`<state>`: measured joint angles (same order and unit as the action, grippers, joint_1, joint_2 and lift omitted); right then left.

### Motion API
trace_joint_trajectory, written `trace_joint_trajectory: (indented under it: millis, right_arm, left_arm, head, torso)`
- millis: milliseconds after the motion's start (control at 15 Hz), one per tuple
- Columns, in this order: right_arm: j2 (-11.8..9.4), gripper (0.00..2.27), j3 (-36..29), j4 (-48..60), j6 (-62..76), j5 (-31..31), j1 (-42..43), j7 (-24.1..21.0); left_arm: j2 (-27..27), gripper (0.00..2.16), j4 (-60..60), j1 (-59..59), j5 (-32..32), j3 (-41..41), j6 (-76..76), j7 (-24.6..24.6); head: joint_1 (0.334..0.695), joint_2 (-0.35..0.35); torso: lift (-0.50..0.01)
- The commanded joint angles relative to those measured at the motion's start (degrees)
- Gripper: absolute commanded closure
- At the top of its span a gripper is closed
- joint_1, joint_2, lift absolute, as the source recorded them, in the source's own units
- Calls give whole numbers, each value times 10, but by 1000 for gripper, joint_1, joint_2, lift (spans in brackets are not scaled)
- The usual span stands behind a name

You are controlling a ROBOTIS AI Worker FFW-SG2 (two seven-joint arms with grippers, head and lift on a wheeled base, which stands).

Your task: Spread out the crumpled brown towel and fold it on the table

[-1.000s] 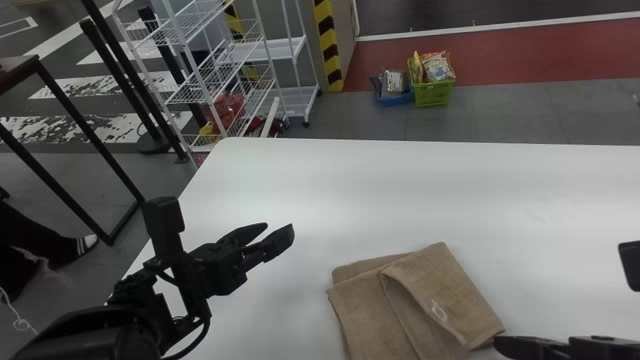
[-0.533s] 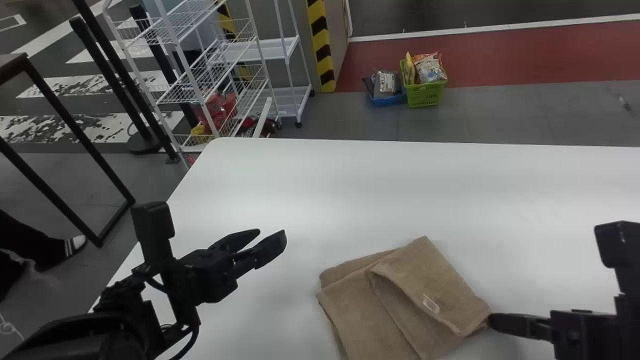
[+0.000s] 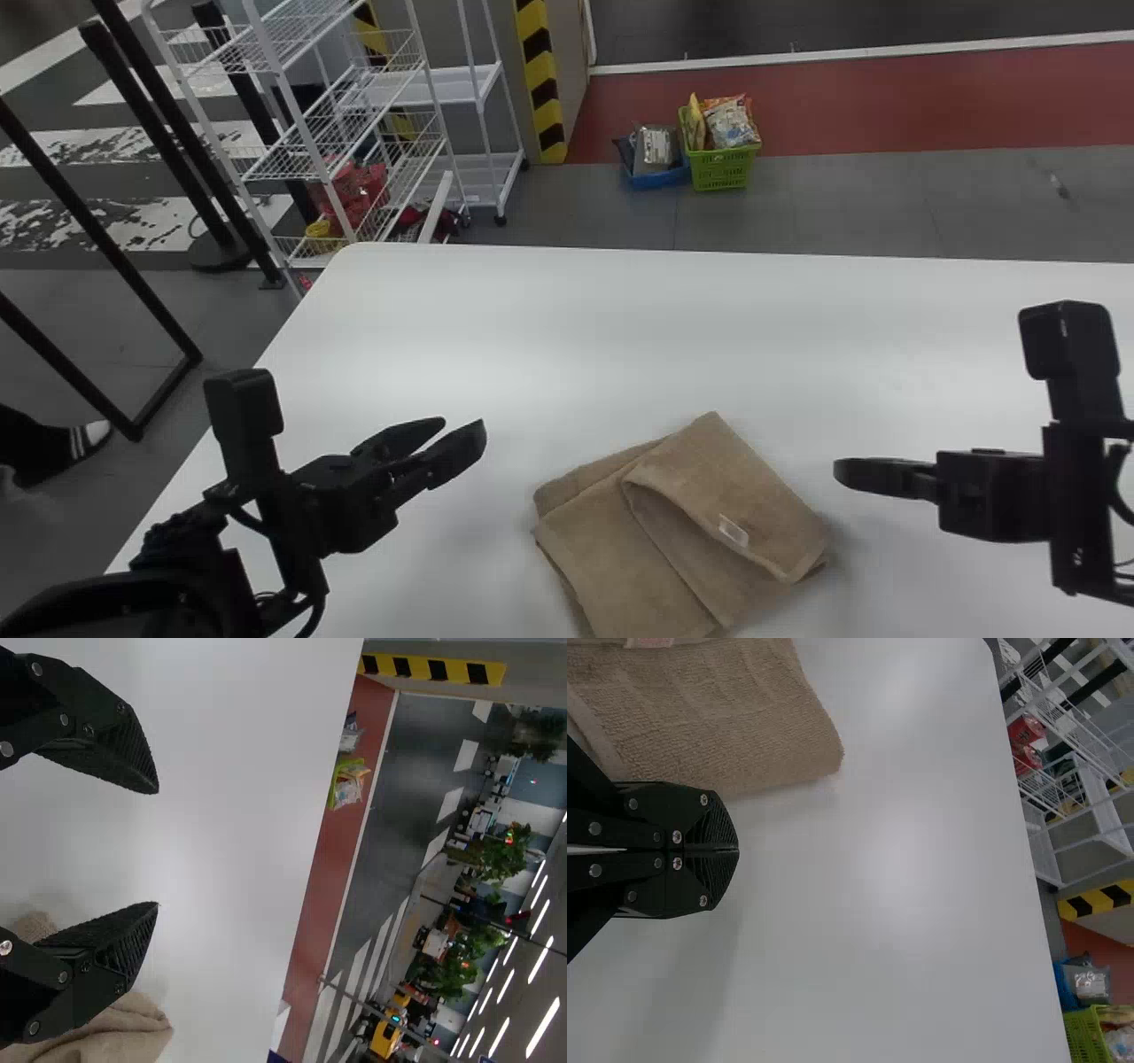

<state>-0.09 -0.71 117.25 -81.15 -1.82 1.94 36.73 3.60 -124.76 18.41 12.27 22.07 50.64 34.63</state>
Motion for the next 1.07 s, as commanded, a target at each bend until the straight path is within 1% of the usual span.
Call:
trace_joint_trajectory:
  millis: [0,67,133,200,333,400,467,600,733,800,867,1000]
  right_arm:
    - [1,1298,-25,41,-21,30,-5,-2]
    - [1,1298,-54,66,-23,55,-12,-2]
    - [1,1298,-88,88,-11,86,-28,-1]
    - [1,1298,-120,107,33,111,-54,4]
    - [1,1295,-156,119,147,111,-99,12]
    - [1,1295,-170,128,234,109,-130,19]
    - [1,1295,-179,128,351,105,-163,20]
    - [1,1298,-200,125,466,103,-211,23]
    - [1,1298,-223,110,497,96,-238,25]
    - [1,1298,-234,99,497,93,-250,27]
    - [1,1298,-242,93,499,91,-263,38]
    - [1,1298,-237,98,508,87,-299,51]
  left_arm:
    - [0,647,-1,6,1,-5,6,11]
    - [0,826,-3,7,3,-7,24,18]
    - [0,1129,-6,7,6,-9,54,25]
    - [0,1254,-12,5,6,-12,101,27]
    - [-1,1254,-17,4,17,-19,121,25]
    - [-1,1251,-17,4,25,-19,121,22]
    - [-1,1254,-16,2,32,-19,121,16]
    - [-2,1251,-16,-1,37,-23,119,11]
    - [-2,1251,-14,-1,36,-26,117,9]
    - [-3,1254,-10,-1,36,-26,115,8]
    - [-3,1254,-8,-1,36,-24,110,8]
    - [-6,1254,-7,0,39,-13,107,14]
  head:
    - [695,213]
    - [695,211]
    - [695,196]
    - [695,181]
    - [695,144]
    - [695,122]
    - [695,71]
    - [695,22]
    - [695,-14]
    - [695,-47]
    - [695,-60]
    - [695,-82]
  torso:
    - [-127]
    - [-127]
    - [-127]
    - [-127]
    - [-127]
    - [-127]
    - [-127]
    - [-127]
    - [-127]
    - [-127]
    - [-127]
    - [-127]
